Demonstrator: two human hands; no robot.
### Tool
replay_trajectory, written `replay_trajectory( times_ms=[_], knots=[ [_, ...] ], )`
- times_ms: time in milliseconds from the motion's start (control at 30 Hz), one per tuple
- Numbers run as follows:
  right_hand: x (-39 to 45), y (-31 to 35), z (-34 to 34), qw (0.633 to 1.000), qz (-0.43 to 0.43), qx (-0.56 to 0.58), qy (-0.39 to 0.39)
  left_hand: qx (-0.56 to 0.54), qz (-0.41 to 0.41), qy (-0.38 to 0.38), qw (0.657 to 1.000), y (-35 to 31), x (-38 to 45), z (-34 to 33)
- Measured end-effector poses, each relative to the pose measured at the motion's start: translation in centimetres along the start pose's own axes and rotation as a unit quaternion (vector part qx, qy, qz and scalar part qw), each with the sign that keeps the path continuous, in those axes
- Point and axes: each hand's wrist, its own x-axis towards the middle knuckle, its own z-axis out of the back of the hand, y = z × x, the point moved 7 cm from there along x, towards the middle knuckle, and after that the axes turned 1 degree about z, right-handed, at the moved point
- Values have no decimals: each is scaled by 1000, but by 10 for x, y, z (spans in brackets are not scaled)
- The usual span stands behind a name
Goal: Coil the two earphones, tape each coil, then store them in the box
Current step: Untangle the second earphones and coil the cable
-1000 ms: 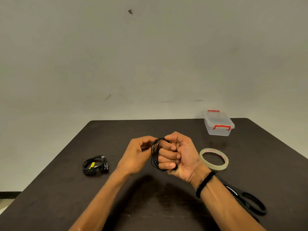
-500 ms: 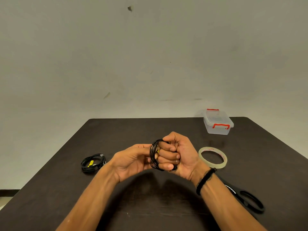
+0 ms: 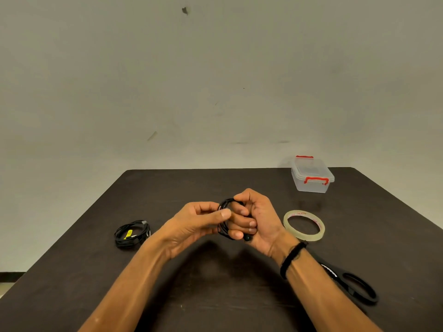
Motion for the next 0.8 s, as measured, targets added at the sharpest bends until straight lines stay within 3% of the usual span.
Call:
replay_trajectory(
  times_ms=[367,567,800],
  knots=[
    [2,1,0,996,69,-4,-59,9,-29,-163,986,2,0,16],
    [0,0,12,993,62,36,-90,-72,-7,-144,987,8,7,12],
    [10,-5,33,985,90,-101,-108,-100,43,-133,985,11,3,17]
  ],
)
